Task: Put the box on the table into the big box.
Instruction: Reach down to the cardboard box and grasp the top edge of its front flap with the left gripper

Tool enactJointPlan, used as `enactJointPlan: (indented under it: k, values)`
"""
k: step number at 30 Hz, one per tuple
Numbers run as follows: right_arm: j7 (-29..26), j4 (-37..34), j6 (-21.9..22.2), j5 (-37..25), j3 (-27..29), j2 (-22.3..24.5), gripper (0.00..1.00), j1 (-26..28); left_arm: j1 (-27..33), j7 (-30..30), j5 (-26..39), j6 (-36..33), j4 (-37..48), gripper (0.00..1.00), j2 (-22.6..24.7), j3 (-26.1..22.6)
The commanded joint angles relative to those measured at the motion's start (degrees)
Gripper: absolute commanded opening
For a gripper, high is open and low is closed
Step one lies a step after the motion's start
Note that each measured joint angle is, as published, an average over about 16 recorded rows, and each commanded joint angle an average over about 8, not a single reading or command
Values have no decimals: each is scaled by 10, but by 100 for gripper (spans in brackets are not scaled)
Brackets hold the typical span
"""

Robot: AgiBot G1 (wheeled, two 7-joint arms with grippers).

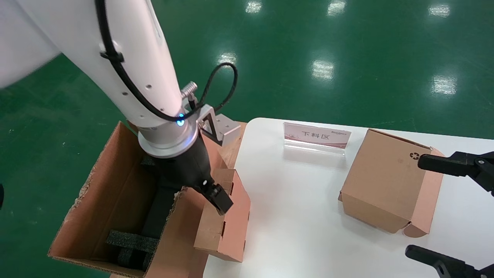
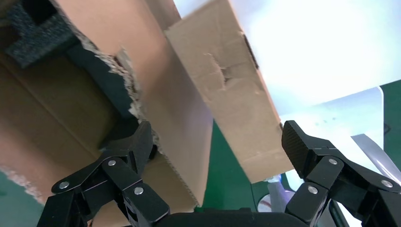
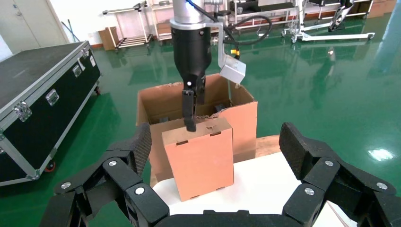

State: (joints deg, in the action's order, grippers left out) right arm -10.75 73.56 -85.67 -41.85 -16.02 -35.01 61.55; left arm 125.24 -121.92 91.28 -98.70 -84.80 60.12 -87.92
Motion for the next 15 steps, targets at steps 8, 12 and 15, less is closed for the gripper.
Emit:
enactJointPlan:
  k: [8, 12, 15]
  values:
    - [0, 0, 0, 0, 0, 0, 100, 0, -16, -17, -2, 9, 0, 100, 15, -5]
    - [0, 0, 0, 0, 0, 0, 100, 0, -23, -24, 2, 15, 0, 100, 20, -8]
    - [0, 0, 0, 0, 0, 0, 100, 0, -29, -29, 7, 19, 0, 100, 22, -10]
